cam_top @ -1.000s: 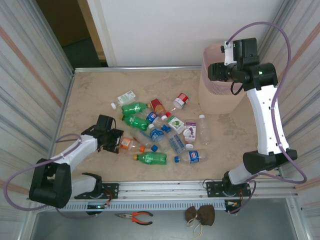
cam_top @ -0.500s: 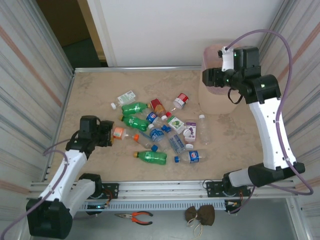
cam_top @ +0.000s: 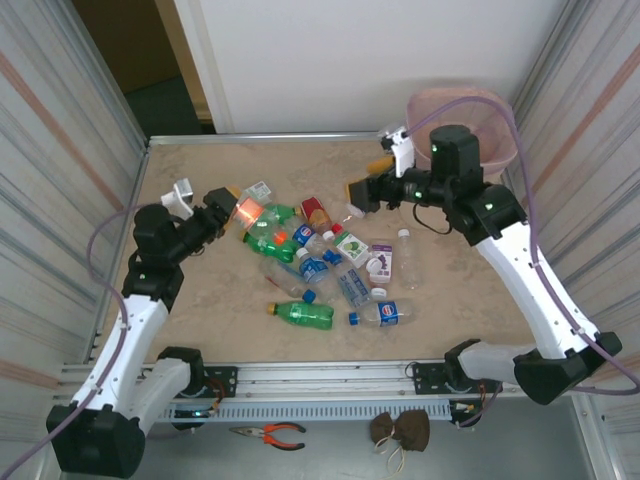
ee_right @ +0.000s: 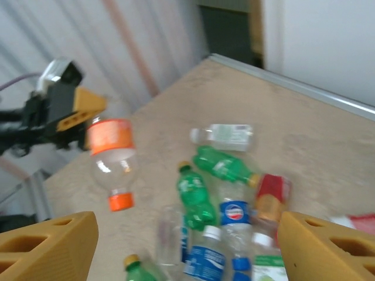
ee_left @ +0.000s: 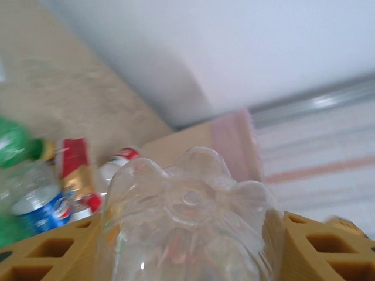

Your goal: Put the plastic bottles in the bin

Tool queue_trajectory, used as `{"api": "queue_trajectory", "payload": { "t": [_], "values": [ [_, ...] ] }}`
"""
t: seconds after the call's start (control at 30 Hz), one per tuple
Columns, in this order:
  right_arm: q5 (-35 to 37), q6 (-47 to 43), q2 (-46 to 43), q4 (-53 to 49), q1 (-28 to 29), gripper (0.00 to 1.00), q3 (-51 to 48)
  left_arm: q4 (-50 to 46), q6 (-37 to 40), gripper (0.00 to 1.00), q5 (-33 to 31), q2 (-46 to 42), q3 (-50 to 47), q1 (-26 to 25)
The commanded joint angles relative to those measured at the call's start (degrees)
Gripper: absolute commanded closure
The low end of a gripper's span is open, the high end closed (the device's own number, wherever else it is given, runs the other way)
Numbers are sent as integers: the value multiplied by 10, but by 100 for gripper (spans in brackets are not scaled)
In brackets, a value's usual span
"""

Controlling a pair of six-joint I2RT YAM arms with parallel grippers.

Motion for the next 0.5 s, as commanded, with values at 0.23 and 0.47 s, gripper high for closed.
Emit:
{"api": "queue_trajectory", "payload": {
  "t": [0.23,0.47],
  "values": [
    [-118,58,12,128,58,14,-8,117,231,46,195,48,169,-92],
    [-186,84,19,178,75,11,-10,60,342,46,241,84,255,-184]
  ]
}}
